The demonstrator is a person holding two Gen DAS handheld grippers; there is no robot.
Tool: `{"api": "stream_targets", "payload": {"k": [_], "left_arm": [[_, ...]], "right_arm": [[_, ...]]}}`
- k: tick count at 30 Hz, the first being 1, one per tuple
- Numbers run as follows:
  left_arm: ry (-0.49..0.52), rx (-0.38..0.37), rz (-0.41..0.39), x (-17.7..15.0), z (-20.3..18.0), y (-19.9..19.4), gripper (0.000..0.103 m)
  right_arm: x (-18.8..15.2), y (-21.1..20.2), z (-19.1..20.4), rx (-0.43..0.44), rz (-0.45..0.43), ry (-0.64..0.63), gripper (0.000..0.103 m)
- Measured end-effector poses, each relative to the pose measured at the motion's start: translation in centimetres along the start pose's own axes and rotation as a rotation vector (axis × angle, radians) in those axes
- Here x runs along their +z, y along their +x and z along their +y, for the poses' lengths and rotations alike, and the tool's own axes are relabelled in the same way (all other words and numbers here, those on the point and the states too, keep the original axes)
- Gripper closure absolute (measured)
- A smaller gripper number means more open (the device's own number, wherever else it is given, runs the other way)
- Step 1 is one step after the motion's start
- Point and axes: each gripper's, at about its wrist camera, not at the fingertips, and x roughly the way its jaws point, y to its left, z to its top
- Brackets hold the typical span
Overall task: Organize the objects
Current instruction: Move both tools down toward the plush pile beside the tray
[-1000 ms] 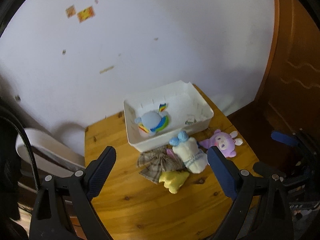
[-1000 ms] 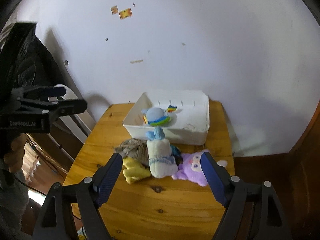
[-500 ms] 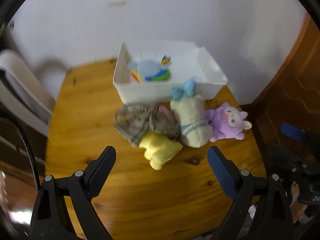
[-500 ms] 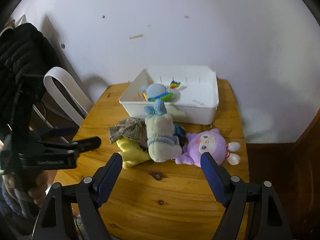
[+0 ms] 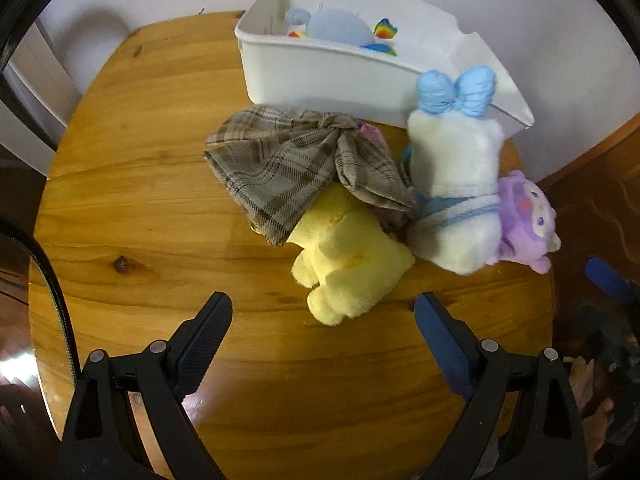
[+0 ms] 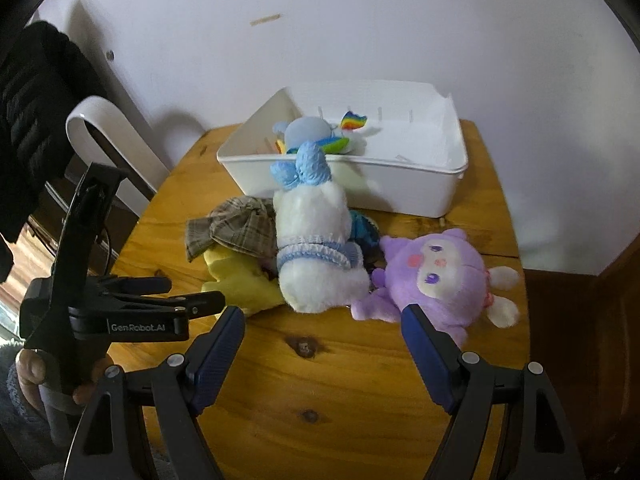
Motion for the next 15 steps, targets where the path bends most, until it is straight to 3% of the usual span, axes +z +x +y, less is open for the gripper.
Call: {"api": "stream_targets", "payload": {"k": [7, 15], "left_arm": [[-0.038, -0.019, 0.0, 1.1, 0.4, 1.4, 0.009], [-0.077, -0.028, 0.01, 2.1, 1.4, 2.8, 0.009]], "right_arm": [[1.1, 3.1, 0.9, -0.009, 0.007, -0.062, 0.022], [2.7, 5.6, 0.4, 0.006, 0.006, -0.029, 0.022]]}}
